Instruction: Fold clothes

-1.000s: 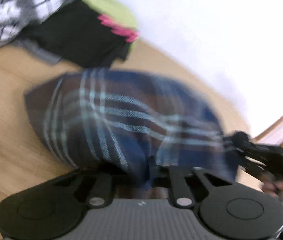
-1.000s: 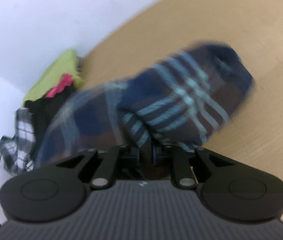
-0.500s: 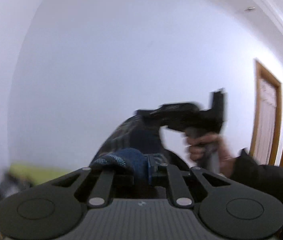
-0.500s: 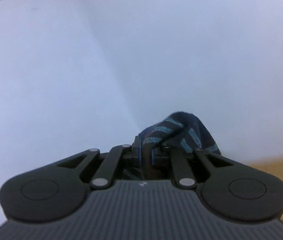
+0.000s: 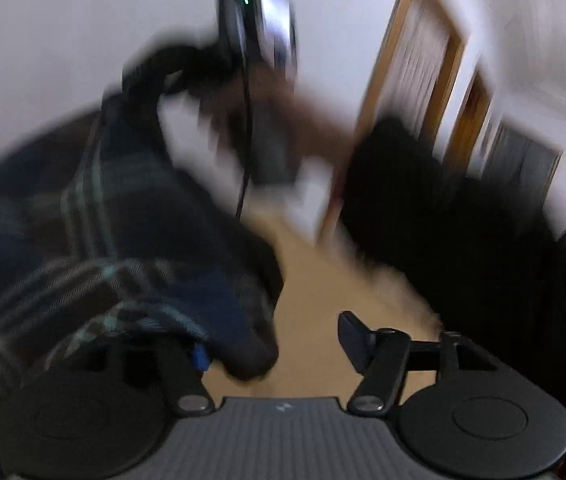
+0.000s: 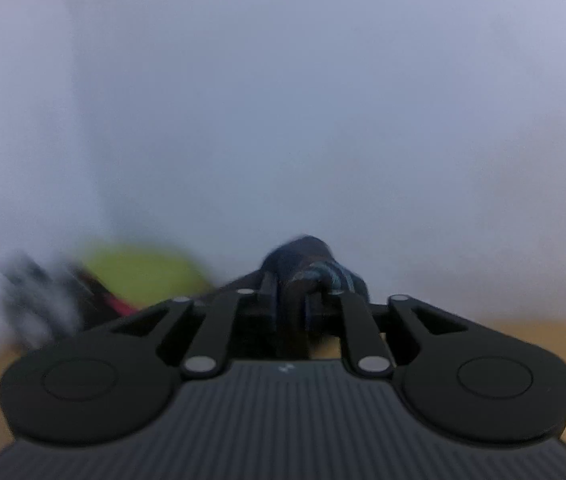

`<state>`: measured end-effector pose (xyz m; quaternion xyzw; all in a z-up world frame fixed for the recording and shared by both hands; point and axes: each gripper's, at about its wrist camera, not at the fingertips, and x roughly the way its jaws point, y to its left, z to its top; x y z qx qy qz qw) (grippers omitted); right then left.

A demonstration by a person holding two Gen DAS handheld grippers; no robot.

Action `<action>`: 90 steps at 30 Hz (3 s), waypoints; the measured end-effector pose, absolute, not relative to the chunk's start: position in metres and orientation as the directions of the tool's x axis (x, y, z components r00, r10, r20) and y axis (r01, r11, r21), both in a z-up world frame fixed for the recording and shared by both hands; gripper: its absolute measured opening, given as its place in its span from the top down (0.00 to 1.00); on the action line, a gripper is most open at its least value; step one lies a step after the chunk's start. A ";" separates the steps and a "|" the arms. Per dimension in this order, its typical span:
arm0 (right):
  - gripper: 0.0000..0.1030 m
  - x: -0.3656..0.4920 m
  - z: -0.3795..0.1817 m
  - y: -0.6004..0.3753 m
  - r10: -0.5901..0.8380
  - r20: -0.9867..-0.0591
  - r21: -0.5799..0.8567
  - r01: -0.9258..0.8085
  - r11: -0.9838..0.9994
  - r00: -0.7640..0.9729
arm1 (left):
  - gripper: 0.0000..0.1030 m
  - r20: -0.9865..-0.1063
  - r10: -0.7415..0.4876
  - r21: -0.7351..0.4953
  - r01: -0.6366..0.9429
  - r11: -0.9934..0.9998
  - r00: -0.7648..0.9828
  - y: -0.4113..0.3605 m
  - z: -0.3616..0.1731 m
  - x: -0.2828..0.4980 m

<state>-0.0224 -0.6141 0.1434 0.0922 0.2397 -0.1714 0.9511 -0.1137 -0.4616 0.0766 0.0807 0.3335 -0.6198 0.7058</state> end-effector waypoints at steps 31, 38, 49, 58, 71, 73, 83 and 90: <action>0.53 -0.189 -0.090 -0.357 -0.020 -0.754 0.453 0.542 0.708 0.656 | 0.34 -0.849 -0.475 0.038 0.925 0.379 0.230 -0.237 -0.087 0.058; 0.53 -0.189 -0.081 -0.300 -0.103 -0.765 0.388 0.582 0.715 0.636 | 0.73 -0.799 -0.590 -0.102 0.941 0.323 0.116 -0.260 -0.103 0.082; 0.45 -0.231 -0.091 -0.315 -0.134 -0.688 0.592 0.658 0.465 0.713 | 0.91 -0.706 -0.698 -0.344 0.918 0.195 -0.117 -0.192 -0.041 0.029; 0.37 -0.243 -0.117 -0.332 -0.396 -0.692 0.450 0.790 0.417 0.603 | 0.90 -0.724 -0.685 -0.355 0.893 0.277 -0.075 -0.175 -0.038 -0.012; 0.89 -0.269 -0.110 -0.358 -0.477 -0.570 0.561 0.741 0.369 0.669 | 0.84 -0.764 -0.633 -0.220 0.875 0.432 0.121 -0.156 -0.037 -0.011; 0.89 -0.300 -0.096 -0.358 -0.522 -0.553 0.540 0.756 0.369 0.649 | 0.80 -0.772 -0.615 -0.202 0.856 0.477 0.160 -0.147 -0.040 0.000; 0.73 -0.338 -0.109 -0.359 -0.457 -0.662 0.457 0.803 0.382 0.594 | 0.61 -0.811 -0.511 -0.063 0.826 0.561 0.285 -0.180 -0.083 0.078; 0.36 -0.338 -0.108 -0.361 -0.534 -0.666 0.410 0.854 0.322 0.521 | 0.54 -0.823 -0.464 0.049 0.855 0.516 0.326 -0.207 -0.111 0.107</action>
